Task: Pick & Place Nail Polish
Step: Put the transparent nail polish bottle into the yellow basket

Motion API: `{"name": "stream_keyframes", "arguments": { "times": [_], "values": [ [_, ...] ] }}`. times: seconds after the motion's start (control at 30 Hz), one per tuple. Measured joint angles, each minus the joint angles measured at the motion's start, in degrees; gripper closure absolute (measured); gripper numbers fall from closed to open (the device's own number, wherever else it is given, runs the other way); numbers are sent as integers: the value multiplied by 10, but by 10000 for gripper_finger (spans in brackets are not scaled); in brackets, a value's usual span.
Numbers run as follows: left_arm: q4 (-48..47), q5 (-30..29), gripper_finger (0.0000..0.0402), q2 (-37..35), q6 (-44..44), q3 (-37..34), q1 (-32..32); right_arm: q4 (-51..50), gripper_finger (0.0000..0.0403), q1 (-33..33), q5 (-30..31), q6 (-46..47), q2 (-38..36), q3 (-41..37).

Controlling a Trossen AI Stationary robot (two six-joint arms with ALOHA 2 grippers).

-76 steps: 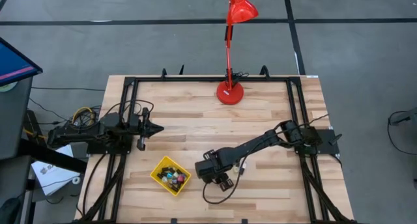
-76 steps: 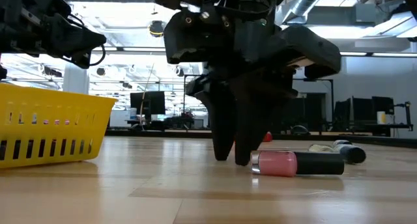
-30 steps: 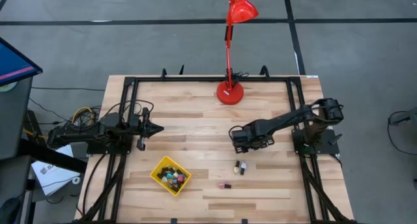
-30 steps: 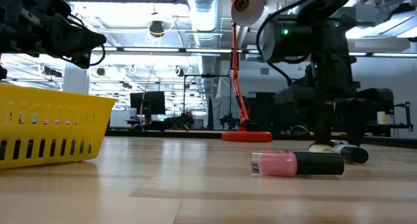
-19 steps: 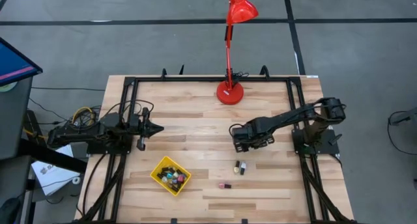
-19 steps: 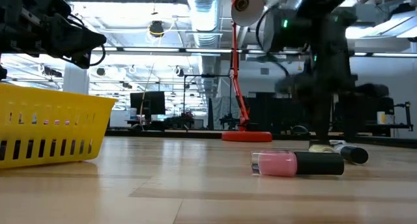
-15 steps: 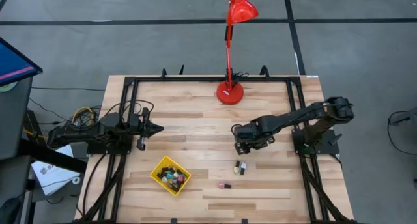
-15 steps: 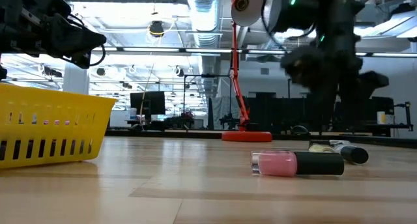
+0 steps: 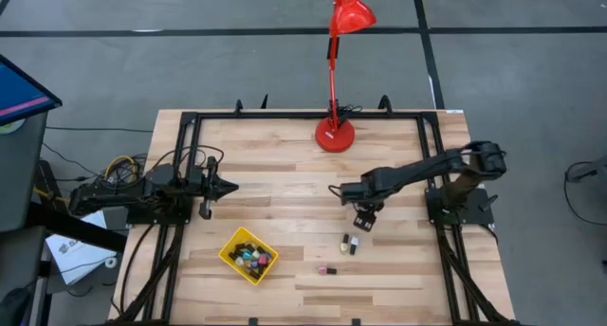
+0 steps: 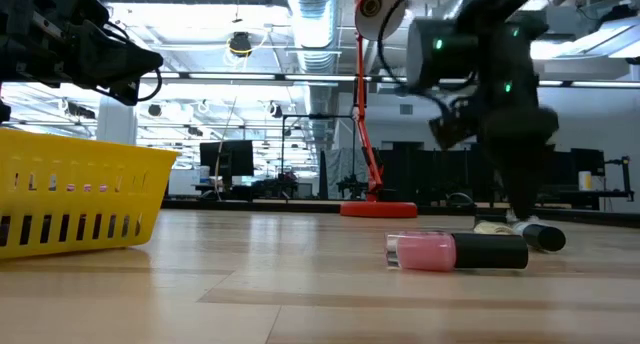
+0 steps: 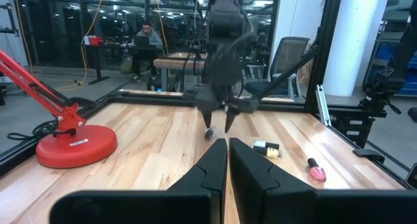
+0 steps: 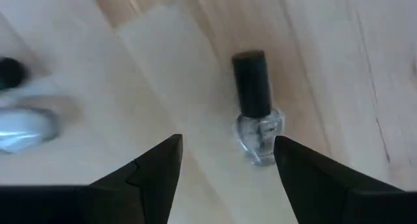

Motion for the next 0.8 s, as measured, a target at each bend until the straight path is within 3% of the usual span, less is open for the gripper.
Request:
{"name": "stream_keyframes", "arguments": {
  "times": [0.3, 0.4, 0.57, 0.8],
  "values": [
    [0, 0, 389, 0, 0, 0, 0, 0, 177, -11, -15, -56, 68, 5],
    [0, 0, 389, 0, 0, 0, 0, 2, 209, -10, -15, -56, 67, 5],
    [0, 0, 389, 0, 0, 0, 0, 4, 307, -13, -18, -52, 65, 4],
    [0, 0, 389, 0, 0, 0, 0, -8, 312, -14, -16, -48, 68, 22]
  ]
}}
